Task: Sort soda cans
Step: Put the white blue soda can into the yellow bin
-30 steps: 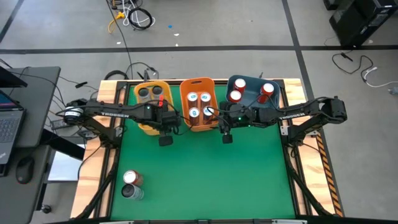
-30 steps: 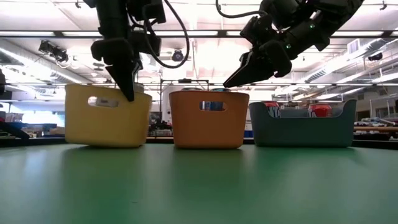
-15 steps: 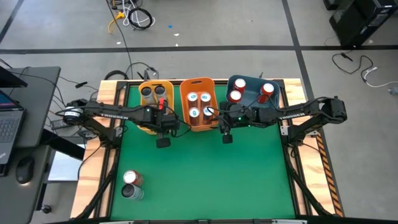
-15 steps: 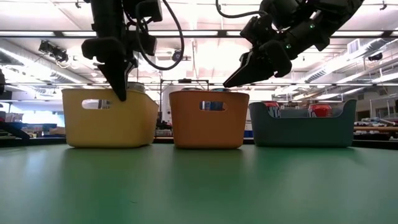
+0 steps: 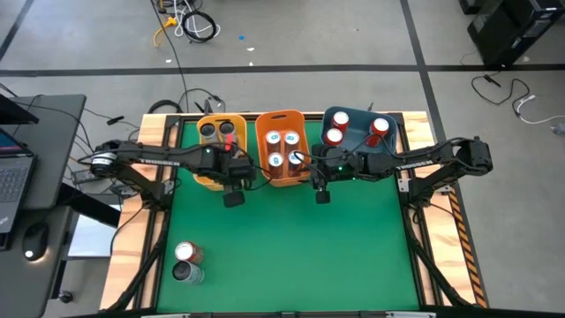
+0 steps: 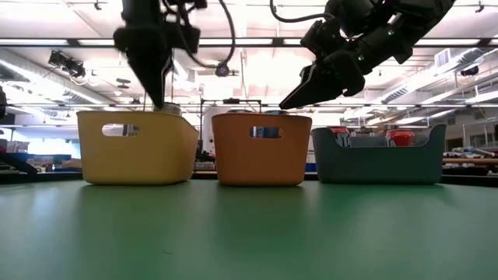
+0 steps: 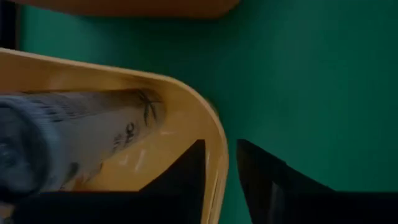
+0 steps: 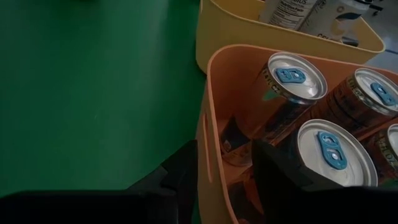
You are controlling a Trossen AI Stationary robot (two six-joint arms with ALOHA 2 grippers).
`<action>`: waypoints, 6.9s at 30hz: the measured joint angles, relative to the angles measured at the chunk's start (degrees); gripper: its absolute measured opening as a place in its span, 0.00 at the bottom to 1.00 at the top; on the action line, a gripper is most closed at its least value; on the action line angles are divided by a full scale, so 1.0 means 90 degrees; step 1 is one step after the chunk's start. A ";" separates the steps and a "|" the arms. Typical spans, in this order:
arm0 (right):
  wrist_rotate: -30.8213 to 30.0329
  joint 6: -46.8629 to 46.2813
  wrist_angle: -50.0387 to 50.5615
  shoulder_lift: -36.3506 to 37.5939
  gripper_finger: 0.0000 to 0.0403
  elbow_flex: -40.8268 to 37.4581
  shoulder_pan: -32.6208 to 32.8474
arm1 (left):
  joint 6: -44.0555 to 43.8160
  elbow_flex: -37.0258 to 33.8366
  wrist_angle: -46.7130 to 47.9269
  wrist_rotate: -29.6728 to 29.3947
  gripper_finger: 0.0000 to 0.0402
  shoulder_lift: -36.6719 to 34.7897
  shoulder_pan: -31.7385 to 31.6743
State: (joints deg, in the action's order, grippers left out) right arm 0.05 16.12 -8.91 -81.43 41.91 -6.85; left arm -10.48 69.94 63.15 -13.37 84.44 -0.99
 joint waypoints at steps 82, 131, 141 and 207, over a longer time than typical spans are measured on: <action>-0.0554 -0.2270 -0.0133 0.0000 0.54 0.0002 0.1593 | -0.9521 0.2773 0.2990 0.1831 0.92 0.1615 0.6125; -0.0546 -0.2298 -0.0028 0.0000 0.54 0.0002 0.1593 | -0.8780 0.2399 0.1967 0.1463 0.62 0.1625 0.5774; -0.0546 -0.2278 -0.0029 0.0000 0.54 0.0002 0.1593 | -0.7535 0.3222 0.2675 0.0579 0.62 0.1625 0.4637; -0.0542 -0.2300 0.0143 0.0000 0.54 0.0000 0.1588 | -0.1888 0.0631 0.2684 0.0619 0.62 -0.1323 -0.2858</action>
State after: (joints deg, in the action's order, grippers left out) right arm -4.82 -4.58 -7.62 -81.43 41.91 7.44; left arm -27.47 75.61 87.30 -7.79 72.54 -26.72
